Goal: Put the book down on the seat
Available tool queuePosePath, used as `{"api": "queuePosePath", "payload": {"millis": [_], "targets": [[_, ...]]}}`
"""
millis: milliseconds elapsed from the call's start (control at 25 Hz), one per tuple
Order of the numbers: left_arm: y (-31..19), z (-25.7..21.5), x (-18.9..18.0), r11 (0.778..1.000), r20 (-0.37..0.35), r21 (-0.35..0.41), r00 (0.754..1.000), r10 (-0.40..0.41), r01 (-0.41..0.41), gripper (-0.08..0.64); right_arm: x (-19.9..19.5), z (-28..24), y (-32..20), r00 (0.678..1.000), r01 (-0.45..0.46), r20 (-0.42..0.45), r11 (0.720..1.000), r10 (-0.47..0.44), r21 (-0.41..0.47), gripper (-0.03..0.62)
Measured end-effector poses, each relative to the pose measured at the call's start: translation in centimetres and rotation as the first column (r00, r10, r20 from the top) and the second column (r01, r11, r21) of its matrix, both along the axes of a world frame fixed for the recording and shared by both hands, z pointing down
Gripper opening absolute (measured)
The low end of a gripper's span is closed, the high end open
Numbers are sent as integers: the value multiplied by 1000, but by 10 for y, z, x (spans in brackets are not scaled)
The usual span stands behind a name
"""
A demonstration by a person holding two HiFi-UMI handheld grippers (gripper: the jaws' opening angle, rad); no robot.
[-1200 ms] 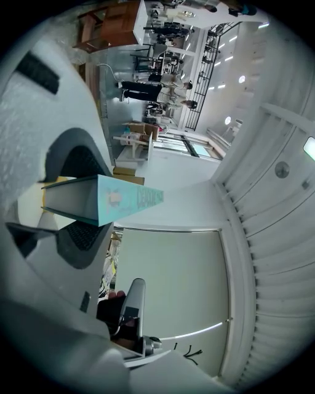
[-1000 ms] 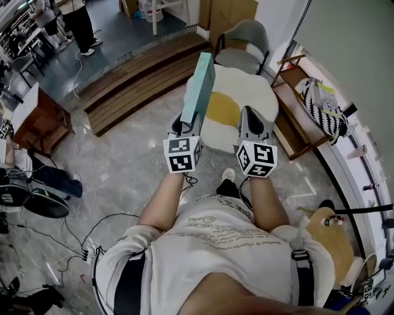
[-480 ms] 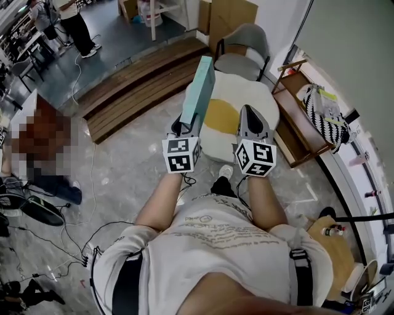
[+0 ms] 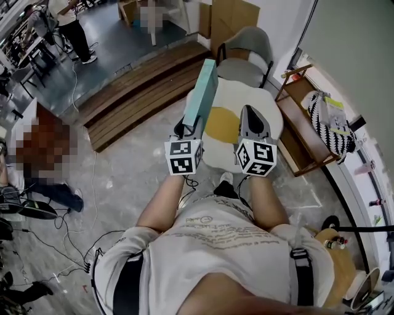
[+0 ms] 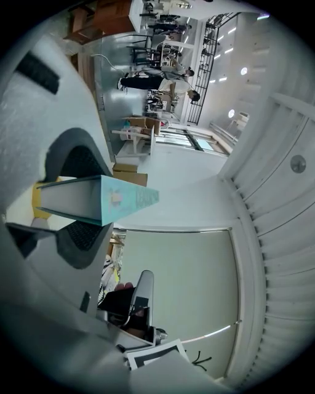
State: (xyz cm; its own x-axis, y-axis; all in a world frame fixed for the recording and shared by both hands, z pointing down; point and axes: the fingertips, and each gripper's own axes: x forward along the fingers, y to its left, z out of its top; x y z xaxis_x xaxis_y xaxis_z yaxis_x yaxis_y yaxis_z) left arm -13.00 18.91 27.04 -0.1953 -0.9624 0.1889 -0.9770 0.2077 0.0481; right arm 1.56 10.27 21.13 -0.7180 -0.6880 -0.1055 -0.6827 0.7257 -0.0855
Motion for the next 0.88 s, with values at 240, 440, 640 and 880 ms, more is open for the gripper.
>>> {"api": "queuePosePath", "payload": {"millis": [240, 440, 640, 880], "targets": [[-36, 8, -12, 1000, -14, -14, 1000, 14, -15, 175, -14, 4, -34, 1000, -6, 0, 1000, 5, -11, 29], [-64, 23, -18, 999, -35, -48, 999, 24, -26, 175, -23, 16, -64, 1000, -6, -4, 999, 5, -41, 29], [-108, 36, -25, 996, -62, -82, 998, 33, -38, 175, -28, 27, -101, 1000, -18, -19, 997, 17, -70, 29], [-177, 37, -24, 994, -79, -95, 996, 42, -50, 175, -18, 33, -169, 998, -50, -40, 994, 47, -94, 29]]}}
